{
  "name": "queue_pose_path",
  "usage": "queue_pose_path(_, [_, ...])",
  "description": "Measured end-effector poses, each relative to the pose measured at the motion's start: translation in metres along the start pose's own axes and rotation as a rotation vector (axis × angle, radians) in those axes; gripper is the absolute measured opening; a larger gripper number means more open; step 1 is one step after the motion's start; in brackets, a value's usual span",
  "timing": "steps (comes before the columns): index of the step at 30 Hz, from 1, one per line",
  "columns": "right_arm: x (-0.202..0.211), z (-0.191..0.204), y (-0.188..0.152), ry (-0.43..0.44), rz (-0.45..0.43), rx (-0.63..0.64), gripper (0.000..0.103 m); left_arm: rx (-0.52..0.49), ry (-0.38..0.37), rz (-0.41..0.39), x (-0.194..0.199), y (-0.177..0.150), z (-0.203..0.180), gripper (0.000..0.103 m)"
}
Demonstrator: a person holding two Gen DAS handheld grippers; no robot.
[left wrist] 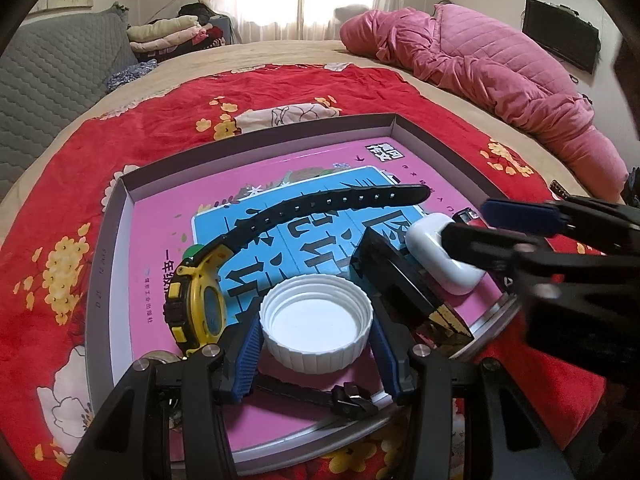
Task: Organize rigid objects
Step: 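Lower the white earbuds case into the box and open the right tool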
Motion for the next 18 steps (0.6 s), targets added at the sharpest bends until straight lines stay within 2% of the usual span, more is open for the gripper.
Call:
queue_pose_path(4, [0.013, -0.001, -0.003, -0.004, -0.016, -0.008, 0.047, 0.001, 0.002, 0.0, 0.0, 0.0, 0.001, 0.05])
queue_pose_path(11, [0.017, -0.014, -0.011, -0.031, -0.007, -0.047, 0.051, 0.035, -0.043, -0.011, 0.002, 0.002, 0.005, 0.05])
queue_pose_path(18, [0.019, -0.018, -0.019, -0.034, 0.007, -0.071, 0.051, 0.025, -0.02, -0.009, 0.003, 0.0, 0.005, 0.05])
Point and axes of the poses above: each gripper's, at about its wrist camera, not at the fingertips, and x roughly against the way its jaws point, z to its left, y to its top, the point moved 7 cm from there along -x, roughly the way its jaws point, and after that the axes turned 7 degrees about z, right-handed, at the moved point
